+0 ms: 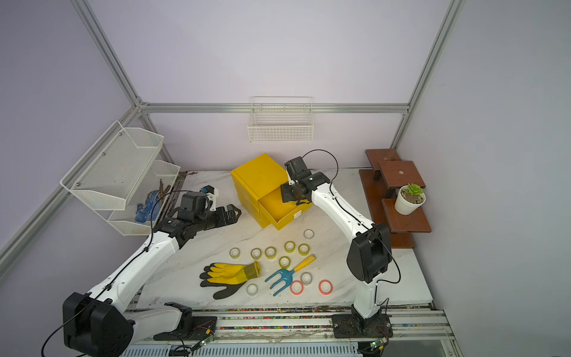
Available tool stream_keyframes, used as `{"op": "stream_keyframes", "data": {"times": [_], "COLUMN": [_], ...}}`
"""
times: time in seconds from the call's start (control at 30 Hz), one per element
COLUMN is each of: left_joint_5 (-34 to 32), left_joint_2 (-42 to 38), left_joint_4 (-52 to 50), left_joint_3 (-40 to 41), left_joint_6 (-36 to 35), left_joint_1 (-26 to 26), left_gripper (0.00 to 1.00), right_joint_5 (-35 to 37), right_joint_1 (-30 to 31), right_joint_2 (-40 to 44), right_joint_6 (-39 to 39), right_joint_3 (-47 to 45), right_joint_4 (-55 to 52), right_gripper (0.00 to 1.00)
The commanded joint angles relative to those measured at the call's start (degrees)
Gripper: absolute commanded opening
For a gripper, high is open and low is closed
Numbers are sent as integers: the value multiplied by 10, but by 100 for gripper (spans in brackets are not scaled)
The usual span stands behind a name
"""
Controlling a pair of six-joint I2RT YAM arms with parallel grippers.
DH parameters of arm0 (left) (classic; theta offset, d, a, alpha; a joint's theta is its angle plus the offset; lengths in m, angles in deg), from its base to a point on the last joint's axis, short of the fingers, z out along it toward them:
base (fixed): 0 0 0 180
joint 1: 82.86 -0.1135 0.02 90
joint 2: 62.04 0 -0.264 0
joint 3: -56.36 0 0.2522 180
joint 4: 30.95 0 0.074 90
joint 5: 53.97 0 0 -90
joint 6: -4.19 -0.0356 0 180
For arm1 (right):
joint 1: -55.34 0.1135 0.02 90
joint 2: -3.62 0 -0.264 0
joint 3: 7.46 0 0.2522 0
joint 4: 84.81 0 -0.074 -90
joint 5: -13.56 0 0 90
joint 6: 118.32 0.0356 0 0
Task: Place the transparent tape into the drawer according to color
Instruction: Place the tape in the drawer.
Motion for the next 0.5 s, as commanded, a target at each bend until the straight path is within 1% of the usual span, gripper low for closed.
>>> {"op": "stream_keyframes", "data": {"times": [0.0,0.1,0.2,0.27,0.4,0.47], "left_joint_5": [-9,-16,-22,-24,-33,-64], "left_joint_2": [2,1,-5,-11,-20,-22], "left_joint_4": [1,1,5,8,6,-10], "left_joint_3": [-13,-13,-12,-7,6,2], "left_joint_6": [-14,-14,-14,-11,0,0], "left_joint_1": [-6,-5,-5,-6,3,20], "left_gripper": [100,100,100,100,100,100], "right_joint_5": [-3,-10,-22,-20,-30,-53], "right_joint_1": [6,7,7,7,7,7], "right_joint_2": [39,82,142,182,293,348], "right_joint_6": [6,21,27,33,46,57], "right_joint_3": [11,-24,-84,-137,-259,-331], "right_joint_4": [25,57,106,139,209,246], "right_gripper": [65,65,65,64,65,65]}}
